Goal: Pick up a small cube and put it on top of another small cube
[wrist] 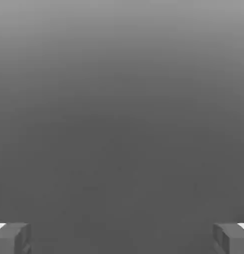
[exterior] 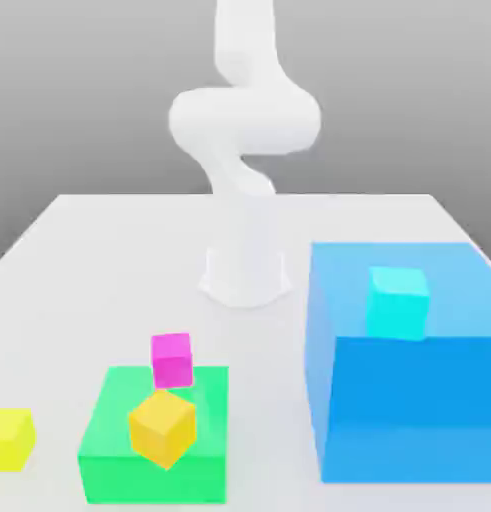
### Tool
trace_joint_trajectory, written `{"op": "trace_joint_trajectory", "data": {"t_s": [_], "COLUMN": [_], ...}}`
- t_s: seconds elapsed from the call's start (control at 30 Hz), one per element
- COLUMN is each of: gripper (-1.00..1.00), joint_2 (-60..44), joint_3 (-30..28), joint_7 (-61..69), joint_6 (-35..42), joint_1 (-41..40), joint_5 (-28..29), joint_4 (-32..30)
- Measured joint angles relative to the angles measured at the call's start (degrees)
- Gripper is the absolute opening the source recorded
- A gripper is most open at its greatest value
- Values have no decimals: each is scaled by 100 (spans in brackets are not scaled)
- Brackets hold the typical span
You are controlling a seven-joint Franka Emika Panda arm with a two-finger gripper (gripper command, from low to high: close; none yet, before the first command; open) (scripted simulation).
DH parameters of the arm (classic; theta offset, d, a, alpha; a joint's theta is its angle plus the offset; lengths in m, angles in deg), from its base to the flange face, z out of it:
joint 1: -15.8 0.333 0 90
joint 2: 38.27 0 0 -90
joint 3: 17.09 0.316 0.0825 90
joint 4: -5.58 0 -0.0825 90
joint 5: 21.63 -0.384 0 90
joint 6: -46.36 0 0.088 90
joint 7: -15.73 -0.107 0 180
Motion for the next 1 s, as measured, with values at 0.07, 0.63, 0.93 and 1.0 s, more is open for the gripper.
{"op": "trace_joint_trajectory", "data": {"t_s": [0.07, 0.63, 0.93, 1.0], "gripper": [0, 0, 0, 0], "joint_2": [-444, -3982, -5820, -6234], "joint_3": [42, -387, -599, -538], "joint_7": [-431, -3615, -4442, -4431], "joint_6": [-143, -1291, -1967, -2262], "joint_1": [-295, -2085, -2702, -2790], "joint_5": [93, 473, -413, -522], "joint_4": [-23, -205, -285, -223]}}
